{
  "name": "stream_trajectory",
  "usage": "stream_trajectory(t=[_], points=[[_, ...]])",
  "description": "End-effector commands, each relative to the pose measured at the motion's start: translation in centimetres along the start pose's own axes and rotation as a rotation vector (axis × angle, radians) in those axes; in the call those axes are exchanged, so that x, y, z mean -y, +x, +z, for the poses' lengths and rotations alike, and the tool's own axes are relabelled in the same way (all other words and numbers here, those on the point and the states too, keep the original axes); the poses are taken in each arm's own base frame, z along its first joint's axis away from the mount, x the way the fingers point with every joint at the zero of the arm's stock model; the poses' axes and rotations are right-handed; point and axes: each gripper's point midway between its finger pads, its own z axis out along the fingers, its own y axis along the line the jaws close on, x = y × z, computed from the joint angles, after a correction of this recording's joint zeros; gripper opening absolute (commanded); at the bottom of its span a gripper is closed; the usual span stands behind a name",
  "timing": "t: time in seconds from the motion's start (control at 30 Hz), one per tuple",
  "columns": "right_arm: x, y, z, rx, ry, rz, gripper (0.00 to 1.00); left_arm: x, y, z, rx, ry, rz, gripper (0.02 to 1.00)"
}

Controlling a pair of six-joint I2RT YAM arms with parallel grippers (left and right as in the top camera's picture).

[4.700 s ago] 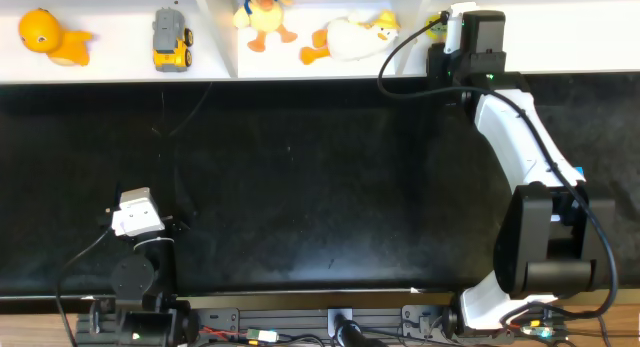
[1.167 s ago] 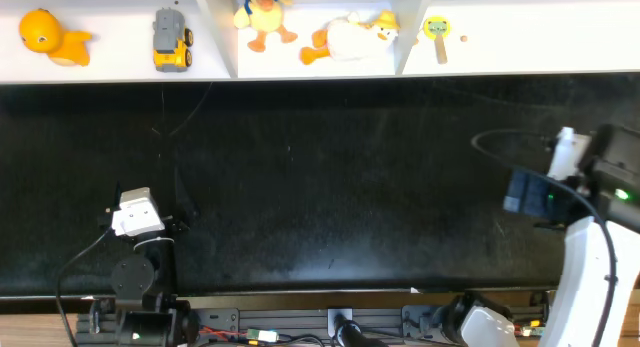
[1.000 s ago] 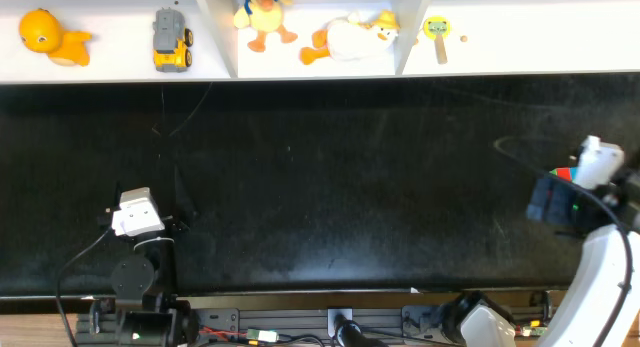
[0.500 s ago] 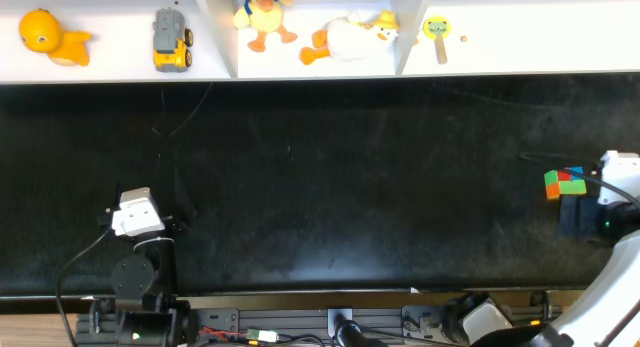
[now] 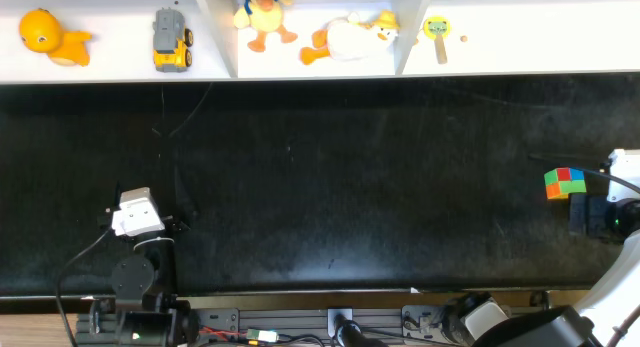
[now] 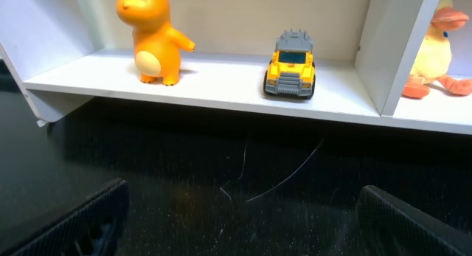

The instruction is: Store Toys

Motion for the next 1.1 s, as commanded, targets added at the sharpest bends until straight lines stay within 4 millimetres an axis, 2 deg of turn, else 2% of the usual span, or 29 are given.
stream_trajectory(t=[0.03,0.4,0.7,0.93,1.1], points=[[-0.1,-1.4,-0.1,0.074,-0.045,-0.031,0.998,-0.3,0.0,0.0,0.006,-0.011,0.02,0.998],[0.3,-1.5,2.5,0.153,-0.154,0.046,0.998,-0.3,0.0,0.0,0.006,-0.011,0.02,0.998],[-0.4,-0.8,4.9,0.18,-0.149,-0.001,0.993,-0.3,0.0,0.0,0.006,-0.011,0.02,0.998],[-1.4,-0.7,5.4,0.204,-0.181,-0.026,0.996,-0.3,0.0,0.0,0.006,-0.011,0.02,0.998],[-1.1,-0.8,6.3,0.207,-0.18,-0.031,0.998,-0.3,0.0,0.0,0.006,-0.011,0.02,0.998]])
